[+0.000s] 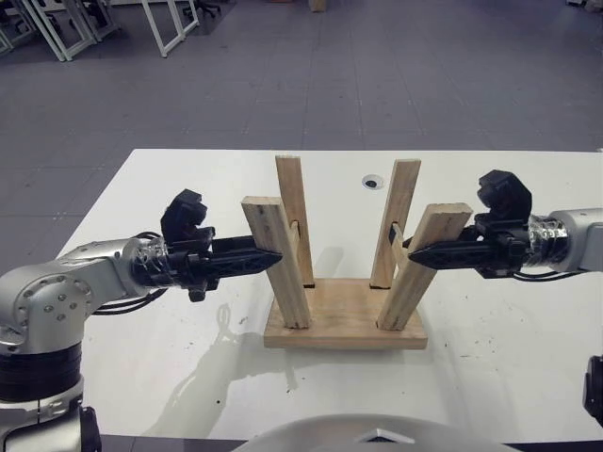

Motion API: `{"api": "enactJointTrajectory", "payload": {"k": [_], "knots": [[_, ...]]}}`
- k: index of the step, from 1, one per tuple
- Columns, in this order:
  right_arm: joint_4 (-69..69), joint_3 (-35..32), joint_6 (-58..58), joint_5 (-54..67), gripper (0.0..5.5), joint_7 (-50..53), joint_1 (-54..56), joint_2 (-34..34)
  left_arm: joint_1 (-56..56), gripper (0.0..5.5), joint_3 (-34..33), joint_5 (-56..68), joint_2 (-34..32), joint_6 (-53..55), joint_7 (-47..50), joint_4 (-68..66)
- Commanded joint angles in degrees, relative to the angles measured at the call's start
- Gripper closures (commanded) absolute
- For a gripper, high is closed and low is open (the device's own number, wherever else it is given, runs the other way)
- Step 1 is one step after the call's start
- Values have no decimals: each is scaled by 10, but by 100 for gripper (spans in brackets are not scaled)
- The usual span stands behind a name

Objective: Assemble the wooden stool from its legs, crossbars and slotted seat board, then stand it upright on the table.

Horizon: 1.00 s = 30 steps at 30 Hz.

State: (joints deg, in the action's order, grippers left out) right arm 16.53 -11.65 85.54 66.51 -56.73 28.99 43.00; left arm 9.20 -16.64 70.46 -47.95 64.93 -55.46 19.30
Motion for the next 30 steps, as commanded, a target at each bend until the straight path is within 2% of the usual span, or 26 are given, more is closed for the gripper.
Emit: {"api": "enactJointTrajectory", "payload": {"k": [1,3,7,14,18,22,28,30], "knots": [[-103,49,69,99,376,75,23,-10,-2,417,46,10,-25,84,38,-24],[-167,65,69,134,377,111,47,-13,35,364,57,37,-17,120,54,-75],[-287,87,69,136,293,168,98,-41,118,305,81,38,8,160,70,-176],[-408,81,34,28,166,163,145,-85,182,195,86,-26,44,150,82,-280],[-465,80,-23,-42,163,118,173,-84,187,130,78,-51,47,148,69,-298],[-491,84,-67,-103,163,56,174,-46,187,55,52,-70,35,125,60,-302],[-464,68,-89,-141,163,-5,135,0,158,55,1,-93,12,89,36,-319],[-376,44,-104,-132,163,-27,72,30,92,55,-14,-110,-5,35,-20,-275]]}}
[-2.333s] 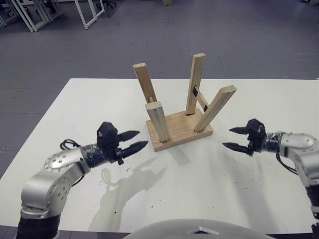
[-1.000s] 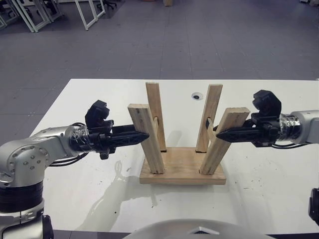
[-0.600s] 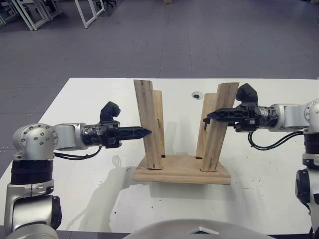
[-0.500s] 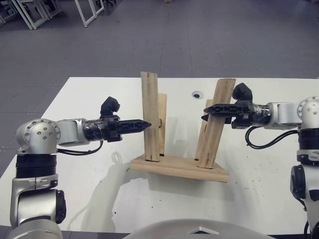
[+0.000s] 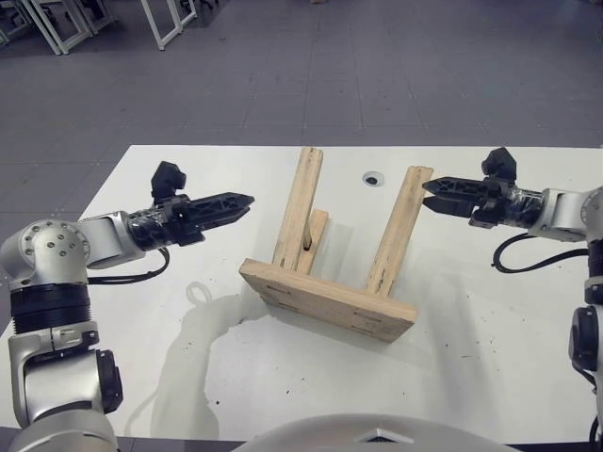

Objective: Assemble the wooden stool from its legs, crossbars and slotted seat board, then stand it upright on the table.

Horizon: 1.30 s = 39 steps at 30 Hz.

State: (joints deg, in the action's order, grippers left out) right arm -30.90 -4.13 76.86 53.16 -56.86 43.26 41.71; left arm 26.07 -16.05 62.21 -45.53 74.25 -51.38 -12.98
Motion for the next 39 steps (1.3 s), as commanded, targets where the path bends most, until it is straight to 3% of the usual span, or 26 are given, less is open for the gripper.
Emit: {"api": "enactJointTrajectory", "payload": {"k": [1,4,7,14,22,27,33,36,39], "knots": [[162,-44,-27,7,163,-39,-118,63,-129,55,-7,-52,-53,-102,-114,85],[342,-36,-118,-28,163,-116,-294,133,-276,55,19,-146,-123,-238,-247,149],[476,-35,-207,-69,163,-146,-429,161,-324,55,62,-246,-160,-361,-302,143],[603,19,-256,-93,163,-113,-471,140,-258,55,136,-339,-74,-484,-252,146],[609,117,-317,-185,163,-18,-420,70,-219,55,163,-333,-18,-474,-233,165],[633,134,-295,-168,182,-5,-421,60,-217,52,168,-335,7,-474,-209,170],[596,120,-288,-174,292,1,-385,62,-226,152,162,-291,-25,-374,-220,216],[586,120,-298,-181,344,3,-376,62,-236,198,157,-293,-29,-369,-208,236],[577,125,-309,-190,361,-8,-376,70,-251,249,156,-314,-30,-386,-187,257]]}}
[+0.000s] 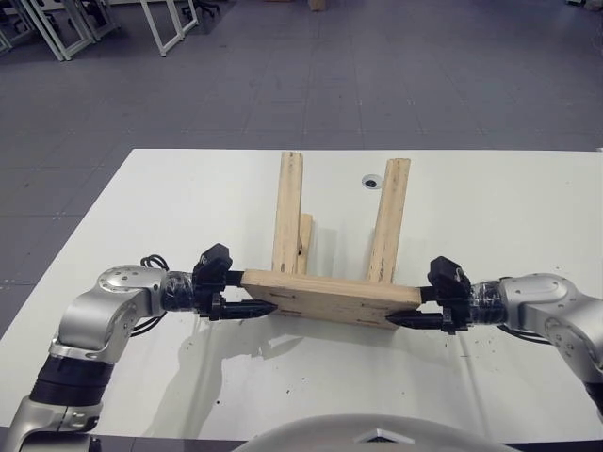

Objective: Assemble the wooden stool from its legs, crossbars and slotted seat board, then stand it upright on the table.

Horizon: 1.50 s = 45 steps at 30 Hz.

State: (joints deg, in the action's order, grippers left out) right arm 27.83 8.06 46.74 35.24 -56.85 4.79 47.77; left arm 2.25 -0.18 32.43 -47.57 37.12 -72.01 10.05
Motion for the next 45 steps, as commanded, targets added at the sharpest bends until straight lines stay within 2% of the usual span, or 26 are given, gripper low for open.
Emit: {"api": "enactJointTrajectory", "payload": {"k": [1,5,10,16,19,21,23,25,27,30,32,34,36,39,44,45], "knots": [[-14,5,-5,-8,362,-13,16,9,-14,268,-3,-25,-7,-16,38,35],[-25,-3,13,10,364,-25,37,1,-8,314,3,-26,-9,12,66,61],[-21,-32,64,67,364,-30,57,-8,12,327,-7,44,-24,92,39,96],[-11,-122,279,278,364,32,154,-30,94,327,-60,236,-52,306,30,124],[-170,-155,426,412,364,37,270,-45,163,327,-90,320,-46,415,47,97],[-255,-118,456,492,364,42,326,-9,212,327,-110,364,-40,475,51,57],[-323,-47,457,602,364,49,378,42,267,327,-130,406,-32,531,64,2],[-424,56,457,722,364,76,442,73,307,327,-125,443,-30,551,99,-44],[-460,102,455,769,364,117,461,80,330,327,-117,449,-20,553,138,-95],[-496,158,456,777,364,123,476,86,354,327,-107,440,-9,553,179,-182],[-584,177,457,777,364,161,503,52,387,327,-102,401,18,552,215,-272],[-666,176,457,759,364,198,527,11,416,327,-107,364,43,547,242,-347],[-736,151,456,709,364,226,539,-29,429,289,-113,338,57,543,256,-390],[-802,102,454,632,307,242,548,-62,436,236,-121,323,67,549,252,-416],[-824,34,457,534,205,228,543,-65,431,151,-115,285,52,544,238,-429],[-819,24,457,520,186,223,537,-63,430,150,-113,281,46,545,230,-426]]}}
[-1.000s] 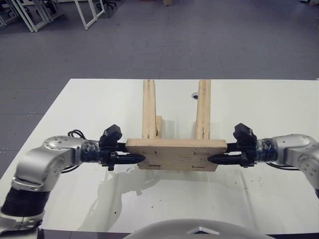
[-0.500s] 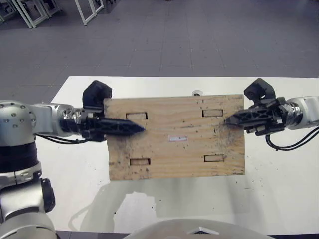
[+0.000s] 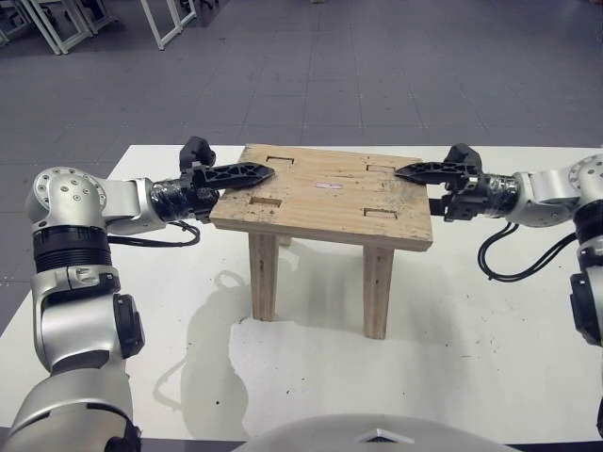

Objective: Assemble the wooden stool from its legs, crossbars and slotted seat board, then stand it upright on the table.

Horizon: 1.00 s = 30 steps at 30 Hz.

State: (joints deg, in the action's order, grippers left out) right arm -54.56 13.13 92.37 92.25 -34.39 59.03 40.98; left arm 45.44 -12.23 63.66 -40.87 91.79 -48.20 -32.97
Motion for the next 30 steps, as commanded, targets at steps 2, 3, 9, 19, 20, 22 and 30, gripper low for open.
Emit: {"api": "enactJointTrajectory", "payload": {"k": [2,3,9,19,20,22,30], "knots": [[13,-46,1,-75,151,-12,-14,7,10,150,-6,-28,-27,3,-27,-11],[15,-56,1,-86,132,-17,-17,11,21,150,-16,-28,-30,4,-34,-26],[30,-109,1,-134,1,-41,-40,35,25,150,-34,-65,-60,-21,-60,-58],[399,-197,-551,-500,1,204,-309,-104,-198,150,-23,-375,166,-587,311,213],[433,-178,-625,-562,1,258,-343,-141,-232,150,-2,-421,208,-660,355,243],[463,-143,-712,-649,1,323,-387,-192,-275,150,13,-464,265,-738,406,261],[484,-108,-789,-788,1,369,-437,-260,-328,150,44,-520,300,-808,416,270]]}}
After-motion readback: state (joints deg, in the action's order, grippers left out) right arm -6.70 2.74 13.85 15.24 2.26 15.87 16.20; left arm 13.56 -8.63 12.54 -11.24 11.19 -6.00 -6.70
